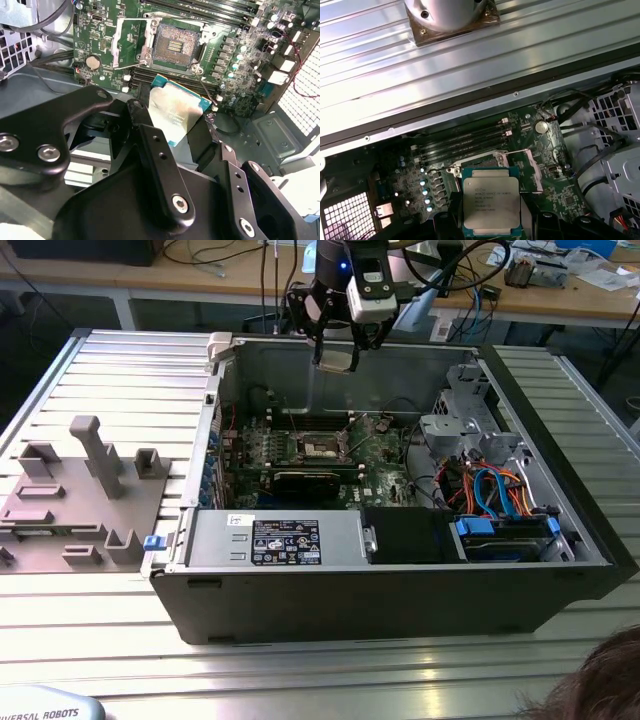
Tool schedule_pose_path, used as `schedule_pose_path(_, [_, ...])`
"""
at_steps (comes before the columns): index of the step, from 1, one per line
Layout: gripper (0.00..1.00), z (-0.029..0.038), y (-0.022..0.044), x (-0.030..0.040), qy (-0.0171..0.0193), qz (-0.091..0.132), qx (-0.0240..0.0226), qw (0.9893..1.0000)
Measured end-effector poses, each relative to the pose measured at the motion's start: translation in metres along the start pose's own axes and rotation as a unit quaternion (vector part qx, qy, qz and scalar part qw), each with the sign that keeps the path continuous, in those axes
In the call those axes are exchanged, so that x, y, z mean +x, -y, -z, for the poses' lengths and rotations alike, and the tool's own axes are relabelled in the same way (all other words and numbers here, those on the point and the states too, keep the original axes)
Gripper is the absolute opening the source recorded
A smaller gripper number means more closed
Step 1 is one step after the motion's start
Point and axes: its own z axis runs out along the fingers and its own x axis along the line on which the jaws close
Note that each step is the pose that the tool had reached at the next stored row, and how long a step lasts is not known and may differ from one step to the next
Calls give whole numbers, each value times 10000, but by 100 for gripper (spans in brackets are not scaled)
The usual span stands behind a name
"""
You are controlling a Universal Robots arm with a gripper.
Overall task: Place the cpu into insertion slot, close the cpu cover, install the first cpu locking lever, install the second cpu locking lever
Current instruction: 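Place the cpu into insertion slot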
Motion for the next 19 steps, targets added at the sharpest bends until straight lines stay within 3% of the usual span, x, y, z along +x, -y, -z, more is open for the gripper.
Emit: schedule_pose_path(19, [54,0,0,0,25,-282,-6,9996])
